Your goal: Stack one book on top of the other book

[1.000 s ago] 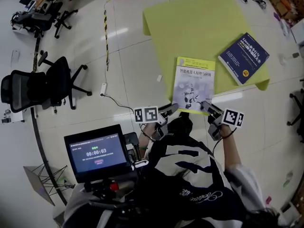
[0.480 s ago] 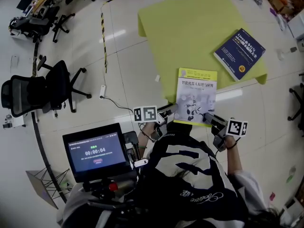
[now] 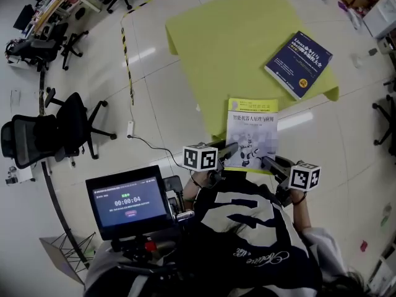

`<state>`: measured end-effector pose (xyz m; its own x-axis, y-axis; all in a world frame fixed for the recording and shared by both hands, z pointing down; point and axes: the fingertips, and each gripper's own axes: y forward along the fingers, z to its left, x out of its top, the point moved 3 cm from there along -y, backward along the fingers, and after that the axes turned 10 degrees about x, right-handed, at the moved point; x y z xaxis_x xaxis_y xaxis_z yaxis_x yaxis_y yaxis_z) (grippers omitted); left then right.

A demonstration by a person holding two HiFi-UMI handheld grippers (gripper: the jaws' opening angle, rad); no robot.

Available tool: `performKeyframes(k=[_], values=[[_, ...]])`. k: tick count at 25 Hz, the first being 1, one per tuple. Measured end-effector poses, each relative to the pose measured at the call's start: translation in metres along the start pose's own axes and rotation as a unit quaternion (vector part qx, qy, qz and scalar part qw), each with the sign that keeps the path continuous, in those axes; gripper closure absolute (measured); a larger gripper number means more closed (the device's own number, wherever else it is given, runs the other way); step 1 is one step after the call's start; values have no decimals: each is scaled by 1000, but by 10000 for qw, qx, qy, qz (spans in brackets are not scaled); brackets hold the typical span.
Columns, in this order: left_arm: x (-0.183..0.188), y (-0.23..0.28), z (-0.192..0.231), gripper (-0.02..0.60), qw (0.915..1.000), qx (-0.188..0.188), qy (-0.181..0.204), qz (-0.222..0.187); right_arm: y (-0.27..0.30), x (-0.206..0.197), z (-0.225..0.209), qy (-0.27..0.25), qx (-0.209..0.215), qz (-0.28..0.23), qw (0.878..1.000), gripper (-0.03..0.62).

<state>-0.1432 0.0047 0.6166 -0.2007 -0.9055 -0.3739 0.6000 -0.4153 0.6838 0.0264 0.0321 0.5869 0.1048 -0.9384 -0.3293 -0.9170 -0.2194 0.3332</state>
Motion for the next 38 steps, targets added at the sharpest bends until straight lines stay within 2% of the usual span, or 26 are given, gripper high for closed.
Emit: performKeyframes(k=[6,10,14,17,24,30,38], values=[[42,-32,-28,419,9969,37,537,-578,-2,23,31,-148,222,-425,9987,493],[70,-50,-42,419,9910,69,1075,-794,0,39,49,-429,235,-696,9964,493],[96,-57,-53,419,9853,-74,1420,-948,0,56,63,-711,143,-1043,9919,491],[112,-46,-63,419,9816,-245,1650,-927,-7,68,61,-802,3,-1270,9887,491],[161,19,-123,419,9745,-491,2050,-770,-60,125,35,-851,-502,-1667,9810,490],[186,73,-161,419,9750,-414,2030,-806,-102,172,-1,-969,-606,-1598,9805,490],[217,151,-182,419,9847,153,1519,-841,-138,249,-67,-1170,-565,-775,9885,488]])
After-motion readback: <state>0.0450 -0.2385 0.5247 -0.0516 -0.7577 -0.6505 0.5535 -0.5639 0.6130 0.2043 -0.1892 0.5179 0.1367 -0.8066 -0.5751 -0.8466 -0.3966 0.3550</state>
